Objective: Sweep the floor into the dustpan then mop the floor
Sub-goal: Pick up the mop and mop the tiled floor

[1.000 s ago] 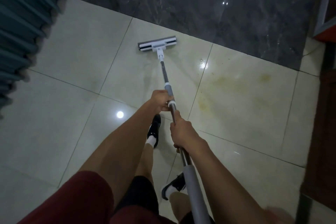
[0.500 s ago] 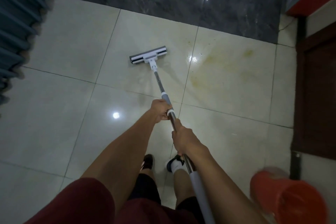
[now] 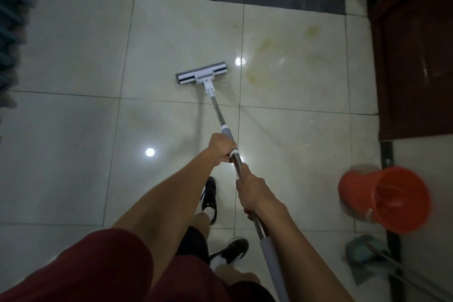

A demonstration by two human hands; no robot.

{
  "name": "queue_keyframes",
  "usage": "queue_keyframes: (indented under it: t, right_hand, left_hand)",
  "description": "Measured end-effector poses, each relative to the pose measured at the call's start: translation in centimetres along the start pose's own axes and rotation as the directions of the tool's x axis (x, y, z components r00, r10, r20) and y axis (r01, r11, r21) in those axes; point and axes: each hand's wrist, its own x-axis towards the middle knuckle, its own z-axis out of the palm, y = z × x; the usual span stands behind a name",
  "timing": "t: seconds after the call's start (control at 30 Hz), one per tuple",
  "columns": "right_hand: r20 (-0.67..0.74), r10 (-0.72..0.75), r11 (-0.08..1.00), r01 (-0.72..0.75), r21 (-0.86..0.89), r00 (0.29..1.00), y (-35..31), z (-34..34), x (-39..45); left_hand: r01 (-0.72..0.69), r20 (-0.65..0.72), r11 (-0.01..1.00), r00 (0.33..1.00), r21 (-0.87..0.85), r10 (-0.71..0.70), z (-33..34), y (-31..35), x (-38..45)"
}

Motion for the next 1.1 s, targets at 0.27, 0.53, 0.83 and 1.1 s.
queue_keyframes:
  t: [0.27, 0.53, 0.83, 1.1]
  right_hand:
    - [-0.099, -0.031, 0.998, 0.037, 0.057, 0.995, 8.4, 8.1, -6.2]
    - [-0.218, -0.055, 0.972, 0.102, 0.213, 0.974, 17.3, 17.0, -15.1]
    - [-0.248, -0.015, 0.934, 0.102, 0.342, 0.969, 22.2, 21.3, -19.8]
    - [-0.258, 0.015, 0.919, 0.088, 0.384, 0.966, 21.9, 20.4, -17.0]
  left_hand:
    - [-0.016, -0.013, 0.995, 1.0, 0.1, 0.017, 3.5, -10.5, -4.8]
    - [-0.105, -0.005, 0.97, 0.994, 0.221, 0.108, 6.2, -22.0, -13.0]
    - [-0.163, 0.038, 0.94, 0.987, 0.299, 0.159, 8.5, -28.5, -16.8]
    - [-0.166, -0.023, 0.916, 0.982, 0.365, 0.187, 9.3, -27.6, -13.8]
